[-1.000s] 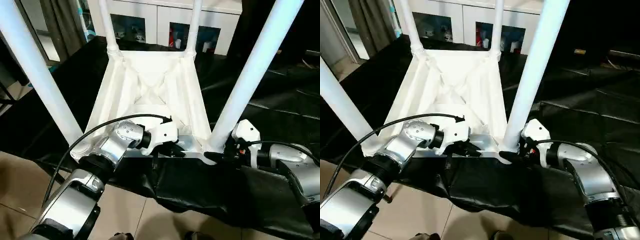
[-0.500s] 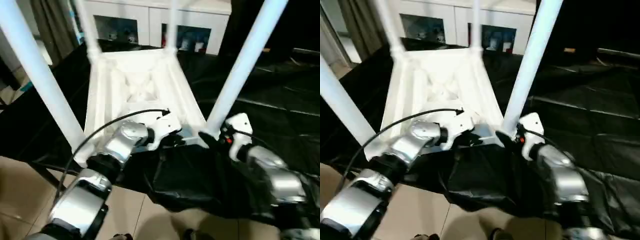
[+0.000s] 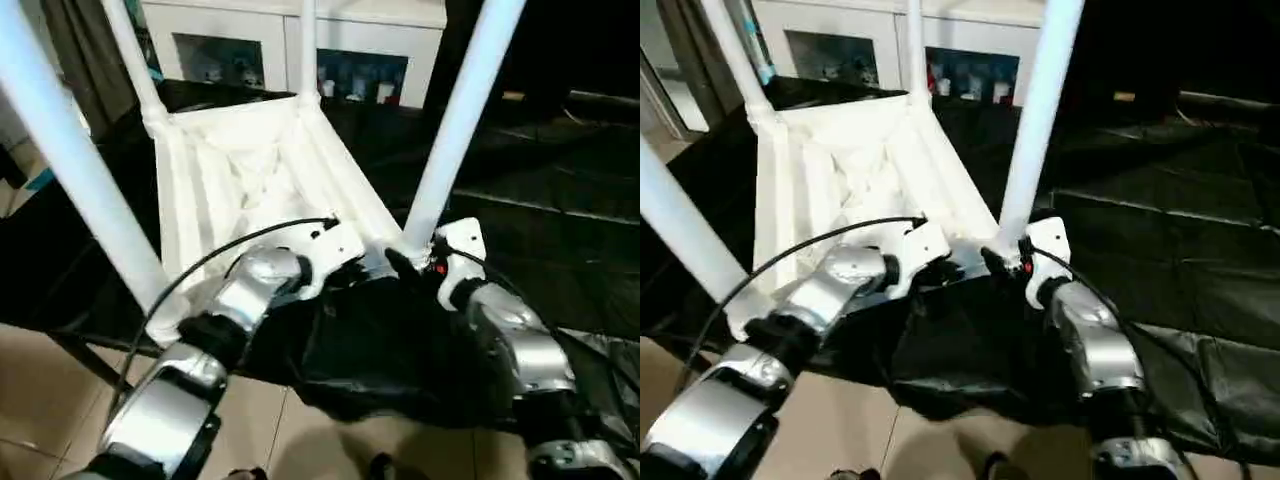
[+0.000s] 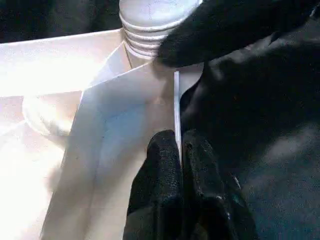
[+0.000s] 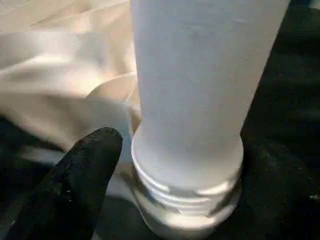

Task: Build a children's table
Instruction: Rotate leg to tighten

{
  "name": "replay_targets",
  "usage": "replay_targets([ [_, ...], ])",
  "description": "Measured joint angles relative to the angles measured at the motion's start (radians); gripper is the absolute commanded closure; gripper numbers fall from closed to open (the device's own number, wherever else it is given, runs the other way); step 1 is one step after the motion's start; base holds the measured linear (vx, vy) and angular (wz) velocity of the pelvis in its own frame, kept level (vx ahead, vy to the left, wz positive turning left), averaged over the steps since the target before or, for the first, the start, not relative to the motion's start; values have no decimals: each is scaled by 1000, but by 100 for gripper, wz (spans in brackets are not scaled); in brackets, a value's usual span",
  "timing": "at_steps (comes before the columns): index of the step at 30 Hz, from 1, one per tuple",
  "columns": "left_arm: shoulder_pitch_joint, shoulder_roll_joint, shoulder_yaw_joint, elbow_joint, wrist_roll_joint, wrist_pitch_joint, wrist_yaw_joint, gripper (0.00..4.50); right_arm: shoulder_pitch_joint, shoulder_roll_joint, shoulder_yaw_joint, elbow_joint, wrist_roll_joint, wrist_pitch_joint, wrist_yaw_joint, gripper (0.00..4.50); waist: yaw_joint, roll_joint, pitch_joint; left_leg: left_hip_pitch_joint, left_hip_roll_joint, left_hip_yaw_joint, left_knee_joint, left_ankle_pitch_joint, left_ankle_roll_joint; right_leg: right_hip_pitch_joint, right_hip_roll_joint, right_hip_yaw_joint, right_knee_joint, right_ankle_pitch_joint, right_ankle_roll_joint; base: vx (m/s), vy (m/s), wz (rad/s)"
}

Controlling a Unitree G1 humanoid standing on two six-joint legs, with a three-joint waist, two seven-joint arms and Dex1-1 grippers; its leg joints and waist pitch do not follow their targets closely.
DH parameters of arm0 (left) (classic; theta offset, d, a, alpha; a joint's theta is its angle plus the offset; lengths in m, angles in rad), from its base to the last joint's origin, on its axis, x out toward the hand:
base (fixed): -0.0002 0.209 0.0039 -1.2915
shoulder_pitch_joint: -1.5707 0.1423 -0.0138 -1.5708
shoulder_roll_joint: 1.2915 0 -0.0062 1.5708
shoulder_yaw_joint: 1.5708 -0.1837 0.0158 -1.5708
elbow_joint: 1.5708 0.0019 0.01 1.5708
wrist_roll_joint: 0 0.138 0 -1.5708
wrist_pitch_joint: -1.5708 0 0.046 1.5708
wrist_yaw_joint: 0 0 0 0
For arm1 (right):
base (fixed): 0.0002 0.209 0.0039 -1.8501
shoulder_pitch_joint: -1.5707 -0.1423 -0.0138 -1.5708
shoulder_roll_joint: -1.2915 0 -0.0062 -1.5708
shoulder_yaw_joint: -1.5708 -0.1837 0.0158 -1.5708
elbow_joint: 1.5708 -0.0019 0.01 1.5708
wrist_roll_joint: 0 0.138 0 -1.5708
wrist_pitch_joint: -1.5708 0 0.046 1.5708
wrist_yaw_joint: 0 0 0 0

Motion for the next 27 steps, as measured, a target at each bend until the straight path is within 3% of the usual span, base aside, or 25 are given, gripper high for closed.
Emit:
replay_targets([
  [11,44,134,-16,-67,-69,-104,-315,450,22,-240,101,-101,66,13,457,71,33,-2,1,3,2,4,-4,0,0,-1,0,3,17,10,-16,0,0,0],
  [16,45,157,-21,-82,-85,-115,-388,450,-2,-247,117,-96,69,11,512,71,44,-2,1,4,4,15,-1,0,0,-3,-5,4,31,14,-21,33,-4,5],
  [18,45,173,-21,-89,-96,-114,-420,450,-6,-247,127,-95,81,10,536,104,49,-2,1,4,6,16,-1,0,0,-4,-4,2,31,12,-18,0,0,0],
  [26,45,188,-21,-94,-104,-114,-433,450,-5,-243,150,-97,82,-5,552,150,54,-3,2,2,8,18,-1,-2,-3,-8,-3,3,31,11,-17,0,0,0],
  [27,45,188,-21,-93,-104,-114,-433,450,-5,-242,150,-97,82,-6,552,171,54,-3,1,2,8,18,-1,-2,-3,-7,-3,3,31,11,-17,0,0,0],
])
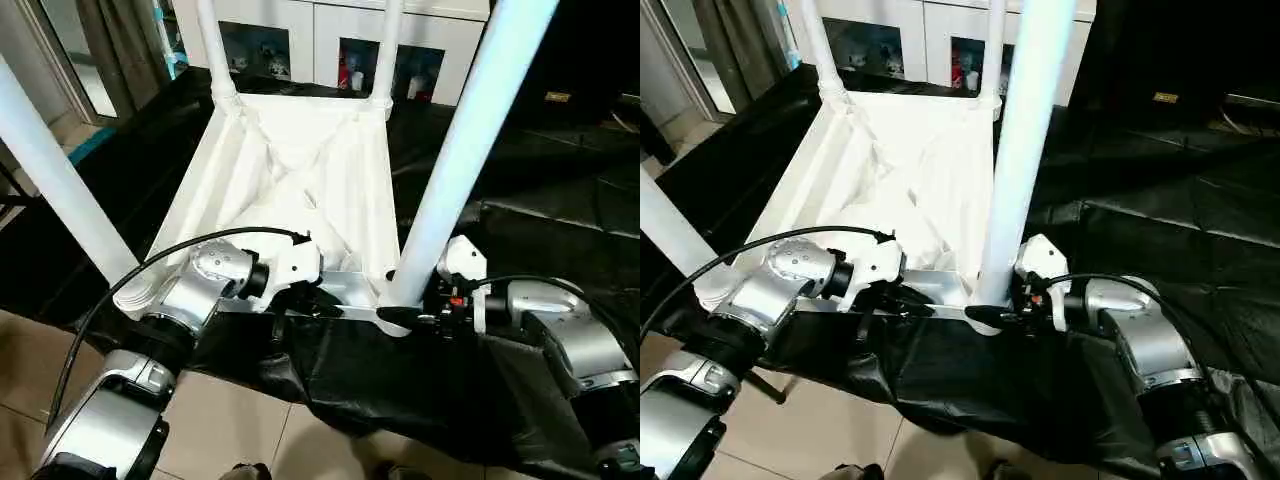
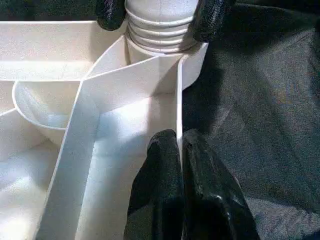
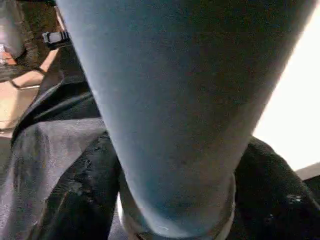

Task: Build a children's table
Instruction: Rotate leg to tighten

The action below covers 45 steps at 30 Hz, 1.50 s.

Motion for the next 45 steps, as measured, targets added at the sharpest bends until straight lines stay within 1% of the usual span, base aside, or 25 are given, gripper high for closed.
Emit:
replay_targets([
  [2,-2,-1,1,7,0,-1,3,450,1,3,-1,0,0,0,-4,177,0,0,0,0,0,0,0,0,0,0,0,0,0,0,0,0,0,0],
  [5,-6,-11,3,18,2,4,33,450,12,17,-17,-5,1,9,-37,181,1,0,0,1,0,1,0,0,0,1,0,0,0,0,0,0,0,0],
  [8,-18,-34,17,45,9,26,96,450,16,58,-47,6,-3,21,-142,183,-2,0,0,2,0,1,1,0,0,1,0,0,0,0,0,0,0,0],
  [11,-36,-67,30,73,22,60,177,450,6,123,-82,43,-13,24,-274,183,-8,0,0,3,0,1,1,0,0,1,0,1,0,-3,5,0,0,0],
  [12,-52,-90,36,97,28,76,230,450,-8,171,-108,72,-21,27,-360,183,-14,-1,0,4,0,1,1,0,-1,1,0,0,0,-4,6,0,0,0],
  [14,-64,-115,41,113,36,100,297,450,-29,228,-136,104,-31,29,-481,184,-23,-1,0,3,0,1,1,0,-1,0,-1,0,0,-4,7,0,0,0],
  [16,-85,-160,48,141,59,126,394,450,-65,310,-175,150,-50,31,-639,184,-28,-1,0,4,-1,0,1,0,-1,1,-1,0,-1,-5,8,0,0,0],
  [18,-90,-188,51,149,70,140,455,450,-87,351,-183,172,-82,24,-748,184,-28,0,-1,4,-1,0,1,0,-1,2,-1,0,-2,-5,8,0,0,0],
  [20,-90,-197,51,150,74,144,473,450,-87,360,-180,177,-101,10,-778,184,-27,0,-1,5,-1,0,0,0,-1,4,-1,1,-2,-6,10,0,0,0],
  [21,-90,-199,51,151,77,144,476,450,-87,362,-178,182,-108,-3,-778,149,-27,0,-1,6,-2,-1,0,0,-1,5,-1,0,-2,-6,10,0,0,0],
  [22,-90,-199,51,151,77,144,475,450,-87,362,-178,185,-109,-7,-776,128,-27,0,-1,6,-2,-1,0,0,-1,6,-1,0,-3,-6,10,0,0,0],
  [23,-90,-199,52,151,77,144,473,450,-87,362,-178,186,-109,-11,-773,114,-27,0,-1,6,-2,-1,0,0,-1,6,-1,0,-3,-6,11,0,0,0],
  [25,-89,-196,54,151,78,141,464,450,-85,361,-179,185,-99,-12,-749,104,-28,0,-1,6,-2,-1,0,0,-1,6,-1,1,-3,-6,11,0,0,0],
  [28,-85,-187,56,150,78,127,440,450,-80,348,-179,179,-91,-11,-698,69,-29,0,-1,7,-2,-1,-1,0,-1,6,-1,0,-3,-6,10,0,0,0],
  [29,-81,-179,55,142,78,123,422,450,-75,333,-177,167,-87,-2,-659,69,-29,0,-1,7,-2,-1,-2,0,-1,6,-1,0,-3,-6,10,0,0,0],
  [30,-71,-164,52,131,75,110,391,450,-63,299,-157,146,-77,8,-589,69,-28,1,-1,7,-2,-1,-4,0,-1,6,-1,0,-3,-6,10,0,0,0],
  [32,-63,-138,48,120,68,90,344,450,-43,255,-138,114,-59,17,-501,69,-26,1,-1,7,-2,-3,-4,0,-1,6,-1,-1,-2,-6,10,0,0,0],
  [33,-54,-115,46,111,64,67,296,450,-32,211,-116,91,-42,30,-419,69,-25,1,-1,8,-2,-3,-6,0,-1,6,0,-1,-2,-6,9,0,0,0],
  [35,-48,-90,41,98,61,45,236,450,-27,169,-99,66,-25,49,-336,69,-23,1,-1,7,-1,-4,-6,0,-1,6,0,-2,-1,-3,4,0,0,0],
  [38,-36,-66,25,70,36,24,130,450,-5,91,-64,16,2,69,-199,69,-7,2,-1,7,0,-2,-6,0,-1,7,0,-2,0,-2,4,0,0,0],
  [40,-28,-52,18,47,21,22,67,450,-2,69,-51,-7,15,73,-128,69,5,3,0,6,1,0,-5,0,-1,6,0,-2,0,-3,4,0,0,0],
  [45,-20,-25,16,33,5,18,-15,450,0,11,-25,-14,22,76,-41,69,14,3,0,4,1,5,-3,1,1,5,-2,-1,-1,-4,2,0,0,0],
])
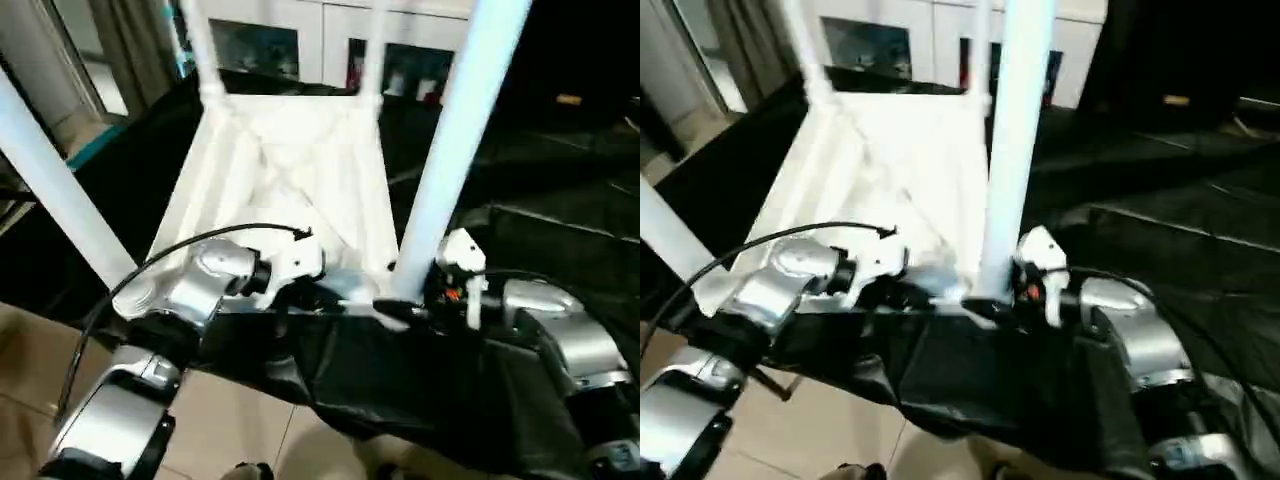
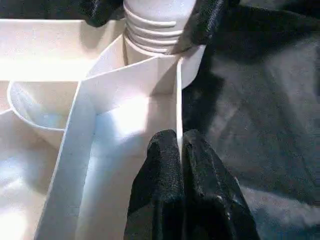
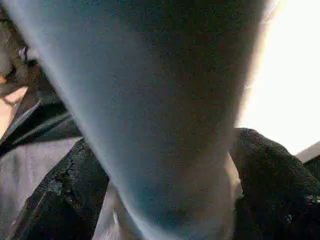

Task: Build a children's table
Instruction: Rotate leg to tighten

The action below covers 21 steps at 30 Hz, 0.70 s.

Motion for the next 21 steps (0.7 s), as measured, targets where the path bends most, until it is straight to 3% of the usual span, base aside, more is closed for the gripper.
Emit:
replay_targets([
  [4,3,13,0,1,-6,-3,-25,450,15,-24,3,-30,6,10,38,94,1,0,0,0,0,0,0,-2,-4,0,0,0,0,0,0,0,0,0],
  [5,3,14,0,1,-7,-3,-29,450,19,-28,4,-33,8,12,44,121,1,0,0,0,0,0,0,-2,-4,0,0,0,0,0,0,0,0,0],
  [13,8,8,1,0,-9,-1,-30,450,56,-20,13,-71,8,27,23,165,2,0,0,1,1,0,0,-2,-4,2,0,0,0,0,0,0,0,0],
  [19,-8,-36,18,39,22,13,94,450,77,68,-48,-59,-8,38,-147,174,-9,-1,0,3,0,0,0,-2,-4,3,0,1,0,-1,2,0,0,0],
  [21,-32,-71,28,80,33,38,184,450,69,141,-89,-18,-28,15,-279,175,-15,-1,0,4,0,0,0,-2,-4,3,0,2,0,-6,11,0,0,0],
])
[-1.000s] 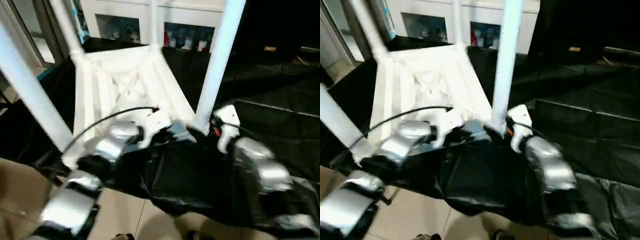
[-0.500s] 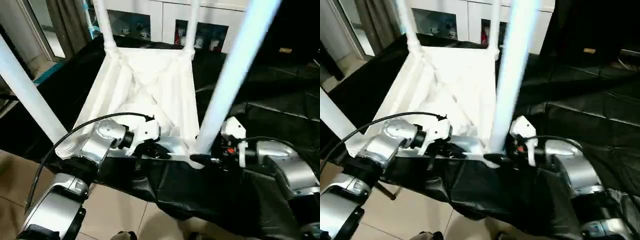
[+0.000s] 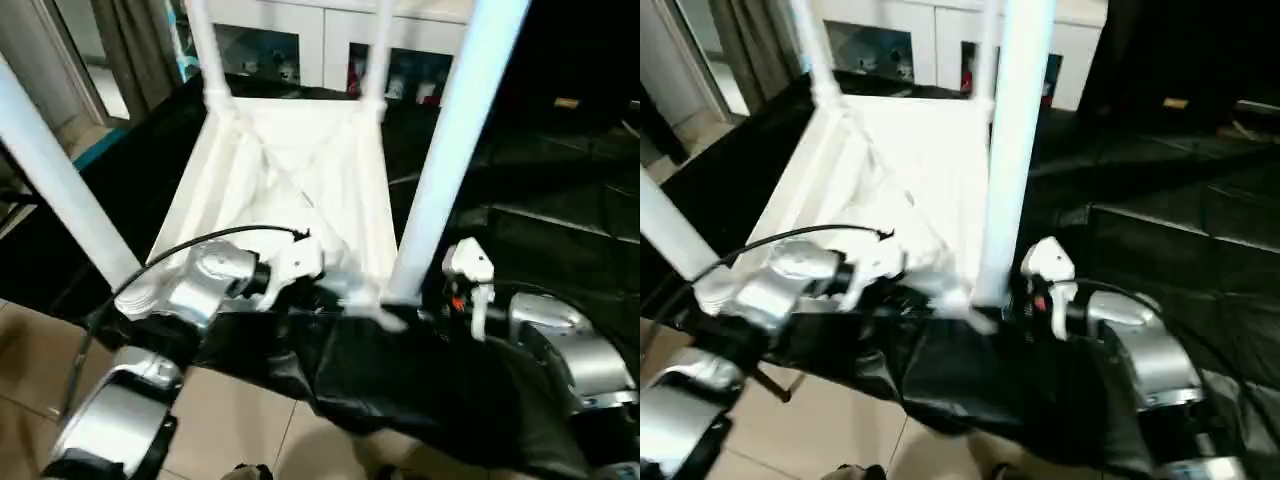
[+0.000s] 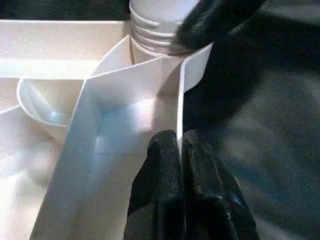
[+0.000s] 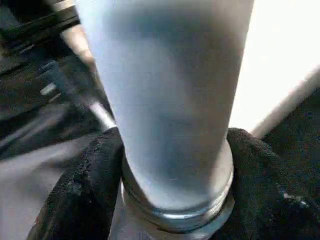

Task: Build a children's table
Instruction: Rotate leg to tighten

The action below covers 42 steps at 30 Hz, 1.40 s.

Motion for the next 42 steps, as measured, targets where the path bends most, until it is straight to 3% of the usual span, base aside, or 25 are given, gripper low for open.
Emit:
replay_targets([
  [5,-35,-86,15,57,32,50,204,450,-53,138,-70,100,-36,-33,-282,175,-13,2,0,1,-1,-2,0,0,0,0,0,-1,-2,-1,2,0,0,0],
  [10,-39,-124,22,75,58,64,303,450,-104,199,-80,161,-79,-50,-422,175,-26,7,-2,1,-4,-6,-2,0,0,2,-1,-2,-8,-2,3,0,0,0],
  [11,-39,-124,21,79,64,55,304,450,-105,204,-83,163,-81,-49,-426,119,-26,7,-2,1,-5,-8,-3,0,0,3,0,-4,-12,-2,3,0,0,0],
  [14,-38,-124,18,81,68,46,306,450,-105,212,-92,163,-69,-49,-416,88,-26,9,-4,0,-6,-11,-7,0,0,6,0,-5,-21,-2,3,0,0,0],
  [15,-36,-123,18,81,68,43,299,450,-102,206,-92,162,-67,-52,-396,88,-27,11,-5,0,-7,-11,-6,0,0,6,0,-4,-21,-2,3,0,0,0],
  [16,-35,-122,18,80,68,40,291,450,-98,197,-92,162,-67,-56,-374,61,-27,12,-5,0,-7,-11,-6,0,0,6,0,-3,-21,-2,3,0,0,0],
  [24,-7,-29,13,34,30,-15,65,450,-52,19,-19,97,-10,-51,-5,61,-25,17,-7,0,-6,-11,-6,0,0,4,0,-3,-12,8,-8,0,0,0],
  [27,2,-10,3,15,22,-38,-7,450,-52,-33,6,80,-4,-48,92,61,-16,17,-8,0,-5,-10,-2,0,0,2,0,-2,0,8,-8,0,0,0],
  [30,10,20,-6,-4,-3,-58,-104,450,-50,-96,45,63,7,-50,229,61,4,17,-8,-2,0,-8,-2,1,1,1,2,-4,1,5,-5,52,-16,1],
  [35,29,51,-13,-45,-22,-64,-203,450,-52,-115,73,59,25,-61,312,61,15,17,-7,-4,2,-4,-2,1,3,-2,2,-4,1,1,-9,0,0,0],
  [42,47,69,-16,-68,-30,-58,-238,450,-38,-128,89,41,36,-59,352,119,14,17,-7,-3,2,-2,-1,-2,-2,-1,1,-3,1,0,-9,0,0,0],
])
